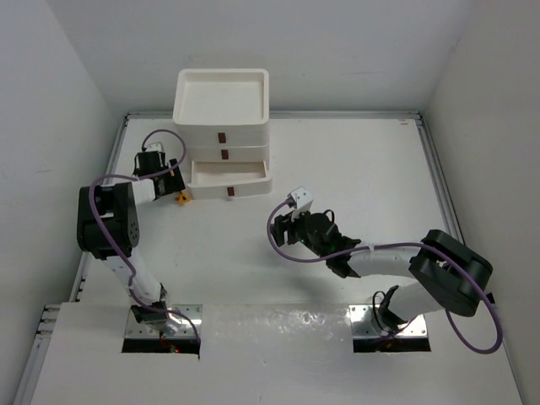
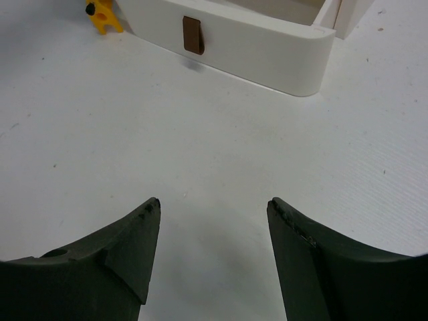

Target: Sort the tools into containers

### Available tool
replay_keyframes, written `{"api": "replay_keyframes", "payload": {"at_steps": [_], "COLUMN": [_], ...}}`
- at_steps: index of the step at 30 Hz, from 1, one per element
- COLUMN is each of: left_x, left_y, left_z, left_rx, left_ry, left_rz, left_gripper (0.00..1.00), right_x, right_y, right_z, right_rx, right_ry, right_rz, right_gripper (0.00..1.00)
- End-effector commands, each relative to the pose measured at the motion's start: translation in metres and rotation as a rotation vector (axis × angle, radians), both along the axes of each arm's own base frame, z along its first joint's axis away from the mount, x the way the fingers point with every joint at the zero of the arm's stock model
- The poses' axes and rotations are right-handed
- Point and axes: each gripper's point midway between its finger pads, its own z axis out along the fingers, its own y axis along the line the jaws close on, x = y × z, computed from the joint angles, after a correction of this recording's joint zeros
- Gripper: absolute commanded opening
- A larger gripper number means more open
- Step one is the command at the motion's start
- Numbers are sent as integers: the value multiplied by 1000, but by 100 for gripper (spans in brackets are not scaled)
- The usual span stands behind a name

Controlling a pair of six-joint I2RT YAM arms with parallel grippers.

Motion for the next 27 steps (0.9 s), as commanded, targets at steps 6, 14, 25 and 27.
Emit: {"api": "replay_keyframes", "payload": {"at_steps": [6, 14, 25, 27], "left_x": [0, -12, -14, -15], "left_y": [18, 14, 29, 22], "left_z": [9, 19, 111, 125], "left_rx": [88, 69, 269, 294], "left_ry": [-35, -20, -179, -185], "left_rz": [71, 25, -150, -232], "left_gripper": [55, 21, 0, 0], "right_x": [2, 0, -5, -6], "right_y": [1, -2, -3, -5], "right_z": [14, 15, 14, 13], "right_rx": [48, 44, -4, -7], "right_ry": [-34, -37, -46, -44], "right_rz": [-16, -16, 28, 25], "right_gripper": [64, 64, 64, 64]}}
